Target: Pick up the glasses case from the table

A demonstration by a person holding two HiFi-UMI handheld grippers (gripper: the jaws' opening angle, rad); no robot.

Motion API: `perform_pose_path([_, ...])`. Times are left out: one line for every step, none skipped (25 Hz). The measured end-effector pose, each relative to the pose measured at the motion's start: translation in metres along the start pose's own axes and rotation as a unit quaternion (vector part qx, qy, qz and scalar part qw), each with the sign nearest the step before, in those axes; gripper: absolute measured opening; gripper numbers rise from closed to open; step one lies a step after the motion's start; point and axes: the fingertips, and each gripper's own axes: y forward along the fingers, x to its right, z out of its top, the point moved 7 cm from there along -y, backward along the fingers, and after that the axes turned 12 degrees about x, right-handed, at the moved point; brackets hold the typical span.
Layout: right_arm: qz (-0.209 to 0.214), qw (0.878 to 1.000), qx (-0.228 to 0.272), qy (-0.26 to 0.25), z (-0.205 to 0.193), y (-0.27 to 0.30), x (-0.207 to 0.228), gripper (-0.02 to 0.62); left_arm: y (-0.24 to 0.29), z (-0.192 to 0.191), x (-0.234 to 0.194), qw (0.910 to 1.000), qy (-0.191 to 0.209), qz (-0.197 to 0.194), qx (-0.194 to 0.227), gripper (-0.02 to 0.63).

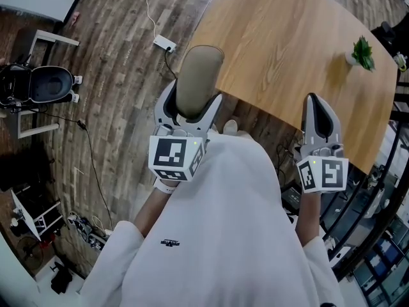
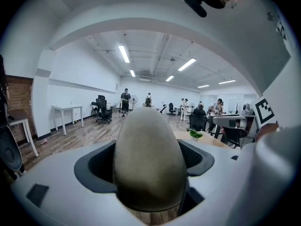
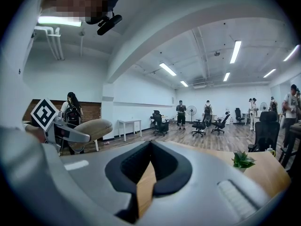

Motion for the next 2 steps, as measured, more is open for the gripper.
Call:
perform_pose_path([0.0, 1.0, 0.0, 0.0, 0.0001, 0.0005, -0.0009, 0.011, 0.0003, 0.0004, -0.0008, 1.0, 0.0, -0.001, 0.0, 0.399])
perform_pose_path([0.0, 1.0, 0.0, 0.0, 0.0003, 0.001, -0.0017, 0.011, 0.0007, 0.0009, -0.0016, 1.0, 0.0, -0.001, 0.0, 0.399])
